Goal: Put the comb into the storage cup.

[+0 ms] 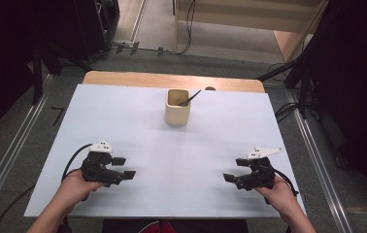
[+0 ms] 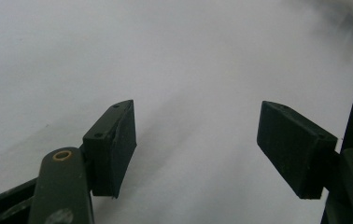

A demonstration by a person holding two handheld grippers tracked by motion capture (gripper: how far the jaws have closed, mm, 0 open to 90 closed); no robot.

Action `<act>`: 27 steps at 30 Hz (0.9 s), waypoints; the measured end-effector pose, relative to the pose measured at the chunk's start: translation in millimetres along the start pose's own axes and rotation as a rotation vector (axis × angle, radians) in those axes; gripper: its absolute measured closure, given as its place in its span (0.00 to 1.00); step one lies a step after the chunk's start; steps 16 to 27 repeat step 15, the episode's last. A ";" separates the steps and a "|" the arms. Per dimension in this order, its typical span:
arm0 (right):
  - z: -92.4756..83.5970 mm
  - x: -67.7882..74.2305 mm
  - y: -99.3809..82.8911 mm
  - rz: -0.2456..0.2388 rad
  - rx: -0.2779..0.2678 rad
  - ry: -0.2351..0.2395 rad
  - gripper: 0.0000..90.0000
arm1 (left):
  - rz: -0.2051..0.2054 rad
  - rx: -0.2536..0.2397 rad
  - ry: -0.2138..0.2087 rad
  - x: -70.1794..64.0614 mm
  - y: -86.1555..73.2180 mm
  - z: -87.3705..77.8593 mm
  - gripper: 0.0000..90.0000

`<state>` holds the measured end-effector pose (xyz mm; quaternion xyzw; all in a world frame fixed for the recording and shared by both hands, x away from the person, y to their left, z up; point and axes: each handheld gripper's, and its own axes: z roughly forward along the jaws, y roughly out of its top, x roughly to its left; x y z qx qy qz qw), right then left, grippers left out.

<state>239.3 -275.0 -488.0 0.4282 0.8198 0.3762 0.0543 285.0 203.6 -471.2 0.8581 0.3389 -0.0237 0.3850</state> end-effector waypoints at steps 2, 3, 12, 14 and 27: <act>0.2 0.0 -0.1 0.001 -0.002 0.000 0.17 | 0.001 -0.001 -0.002 -0.3 0.0 0.3 0.33; 0.1 0.0 -0.1 0.001 -0.002 -0.001 0.17 | 0.003 -0.002 -0.002 -0.4 -0.1 0.5 0.33; 2.1 0.1 0.3 -0.004 0.005 0.007 0.17 | 0.006 0.006 0.001 0.3 0.0 0.6 0.33; 2.7 0.1 0.4 0.004 0.009 0.004 0.17 | 0.003 0.005 0.004 0.3 0.0 1.2 0.33; 3.5 -0.8 0.8 0.009 0.006 -0.002 0.16 | 0.003 0.007 0.006 0.6 0.1 1.5 0.33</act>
